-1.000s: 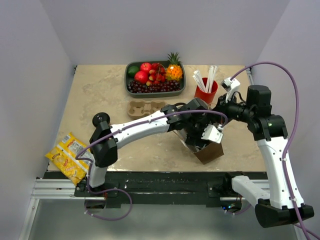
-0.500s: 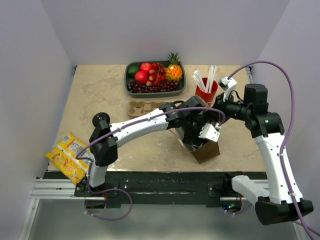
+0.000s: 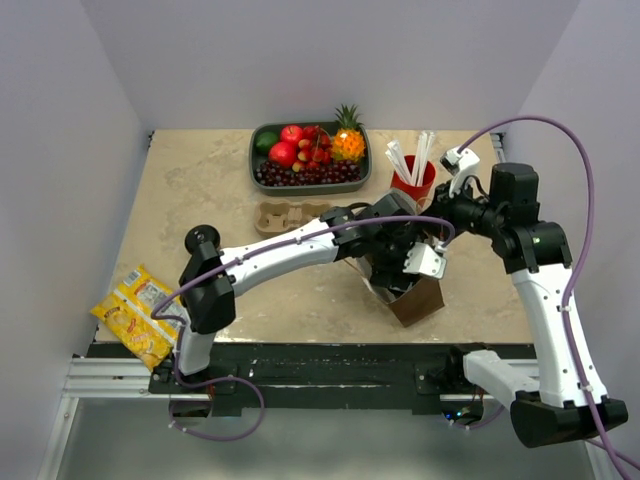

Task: Pack the takeout coffee

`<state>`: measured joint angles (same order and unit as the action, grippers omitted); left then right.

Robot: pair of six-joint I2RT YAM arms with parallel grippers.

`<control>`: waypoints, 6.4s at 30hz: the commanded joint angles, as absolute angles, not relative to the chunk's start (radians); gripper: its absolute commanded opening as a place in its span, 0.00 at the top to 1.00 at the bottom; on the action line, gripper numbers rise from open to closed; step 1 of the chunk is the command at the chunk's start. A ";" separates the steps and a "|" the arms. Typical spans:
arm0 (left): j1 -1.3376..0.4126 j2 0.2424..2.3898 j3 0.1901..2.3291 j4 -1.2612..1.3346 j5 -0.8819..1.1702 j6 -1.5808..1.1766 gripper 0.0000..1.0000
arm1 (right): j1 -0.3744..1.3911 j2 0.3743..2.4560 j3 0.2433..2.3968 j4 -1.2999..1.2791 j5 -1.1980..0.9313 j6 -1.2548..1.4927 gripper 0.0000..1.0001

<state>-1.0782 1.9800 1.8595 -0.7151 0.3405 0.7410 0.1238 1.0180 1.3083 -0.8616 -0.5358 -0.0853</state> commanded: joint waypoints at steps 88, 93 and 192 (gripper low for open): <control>-0.058 1.503 1.551 -1.316 0.135 1.106 0.00 | 0.046 1.072 1.266 -0.778 -0.486 0.032 1.00; -0.025 1.557 1.563 -1.318 0.158 1.169 0.00 | 0.048 1.071 1.270 -0.775 -0.492 0.034 1.00; -0.920 1.588 2.025 -0.820 0.335 0.614 0.41 | 0.057 0.997 1.361 -0.842 -0.561 0.037 1.00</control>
<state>-0.9127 1.6341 2.0300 -0.7715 0.3988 0.5892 0.0532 1.0309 1.3125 -0.8585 -0.5423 0.0238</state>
